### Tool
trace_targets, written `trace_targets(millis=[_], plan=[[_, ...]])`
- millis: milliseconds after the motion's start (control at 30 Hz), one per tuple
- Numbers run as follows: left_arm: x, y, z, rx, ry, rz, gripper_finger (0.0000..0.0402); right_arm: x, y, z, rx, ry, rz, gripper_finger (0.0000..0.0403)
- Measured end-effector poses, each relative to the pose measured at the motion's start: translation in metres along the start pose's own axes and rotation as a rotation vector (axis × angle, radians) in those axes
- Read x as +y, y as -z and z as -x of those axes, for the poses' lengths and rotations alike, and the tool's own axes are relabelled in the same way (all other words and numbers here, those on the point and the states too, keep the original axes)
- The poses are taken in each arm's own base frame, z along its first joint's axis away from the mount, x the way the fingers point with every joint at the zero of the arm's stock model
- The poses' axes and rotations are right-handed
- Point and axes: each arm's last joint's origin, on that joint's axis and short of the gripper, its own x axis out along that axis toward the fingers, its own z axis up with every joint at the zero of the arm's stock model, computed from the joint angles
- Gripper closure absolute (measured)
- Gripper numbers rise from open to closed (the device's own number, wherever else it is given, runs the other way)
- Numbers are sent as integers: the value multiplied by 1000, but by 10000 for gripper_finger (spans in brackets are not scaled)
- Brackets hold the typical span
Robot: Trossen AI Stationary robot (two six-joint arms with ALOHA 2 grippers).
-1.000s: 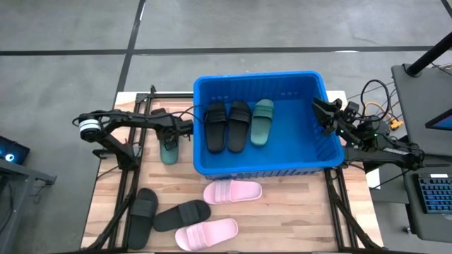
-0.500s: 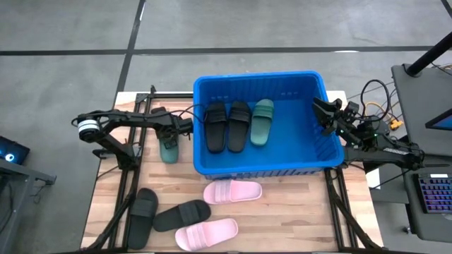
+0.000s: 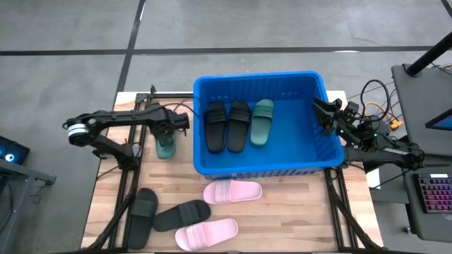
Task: Pick and place slides into bin
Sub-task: Put the green slide into the blue bin
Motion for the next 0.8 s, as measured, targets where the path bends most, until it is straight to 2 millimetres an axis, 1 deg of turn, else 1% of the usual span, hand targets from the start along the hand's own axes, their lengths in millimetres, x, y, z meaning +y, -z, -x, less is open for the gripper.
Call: trace_targets(millis=[233, 333, 467, 533, 600, 667, 800], plan=[[40, 11, 55, -186, 11, 134, 401, 0, 0, 0, 0, 0, 0, 202], [58, 20, 78, -224, -63, 165, 401, 0, 0, 0, 0, 0, 0, 202], [80, 32, 102, -241, -195, 189, 401, 0, 0, 0, 0, 0, 0, 202], [90, 33, 115, -300, -202, 236, 401, 0, 0, 0, 0, 0, 0, 202], [97, 29, 128, -370, -187, 262, 401, 0, 0, 0, 0, 0, 0, 202], [103, 19, 140, -452, -158, 265, 401, 0, 0, 0, -1, 0, -7, 202], [111, -14, 159, -608, -97, 292, 401, -1, -1, 0, -18, 33, -20, 202]])
